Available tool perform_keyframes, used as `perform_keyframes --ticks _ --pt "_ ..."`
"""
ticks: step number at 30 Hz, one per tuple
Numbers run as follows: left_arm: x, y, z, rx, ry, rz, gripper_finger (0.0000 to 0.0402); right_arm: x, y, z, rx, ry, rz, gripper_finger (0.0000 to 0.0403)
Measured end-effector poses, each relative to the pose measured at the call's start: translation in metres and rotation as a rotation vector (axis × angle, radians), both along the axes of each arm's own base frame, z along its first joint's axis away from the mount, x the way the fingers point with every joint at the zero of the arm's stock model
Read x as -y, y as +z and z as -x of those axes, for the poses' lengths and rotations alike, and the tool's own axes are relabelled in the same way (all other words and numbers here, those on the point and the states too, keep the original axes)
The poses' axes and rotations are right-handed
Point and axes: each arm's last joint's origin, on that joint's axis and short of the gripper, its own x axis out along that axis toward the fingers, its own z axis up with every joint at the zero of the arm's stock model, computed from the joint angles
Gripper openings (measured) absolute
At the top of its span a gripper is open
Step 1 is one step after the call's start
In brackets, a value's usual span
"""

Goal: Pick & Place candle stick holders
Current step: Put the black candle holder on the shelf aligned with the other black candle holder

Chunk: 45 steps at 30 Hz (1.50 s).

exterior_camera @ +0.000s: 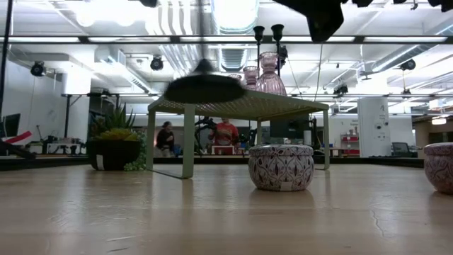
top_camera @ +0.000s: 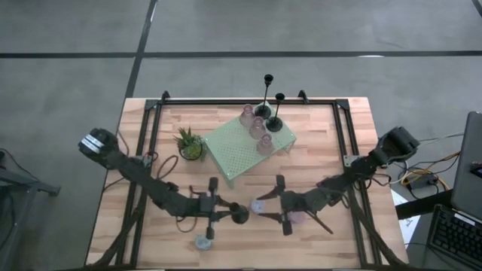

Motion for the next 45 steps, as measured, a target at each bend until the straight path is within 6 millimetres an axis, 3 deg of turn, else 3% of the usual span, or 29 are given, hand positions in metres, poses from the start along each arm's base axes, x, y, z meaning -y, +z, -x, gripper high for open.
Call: perform_keyframes --ticks 8,14,26,34,45 --pt "0.013 0.009 -0.04 0.027 -0.024 -0.078 0.0044 0.0 -0.002 -0.001 -0.005 -0.002 -0.012 0.0232" --pt "0.006 0.009 -0.063 0.017 0.009 -0.077 0.0044 -0.002 0.0 0.0 -0.001 0.069 -0.031 0.0231" --pt "-0.004 0.011 -0.072 0.017 -0.039 -0.012 0.0044 -0.002 0.001 -0.001 0.016 0.07 -0.027 0.0202" --pt "-0.005 0.012 -0.072 0.024 -0.042 -0.009 0.0044 -0.001 0.002 -0.001 0.019 0.066 -0.018 0.0151" --pt "-0.006 0.009 -0.075 0.029 -0.039 -0.003 0.0044 0.0 0.001 -0.001 0.016 0.067 -0.005 0.0019"
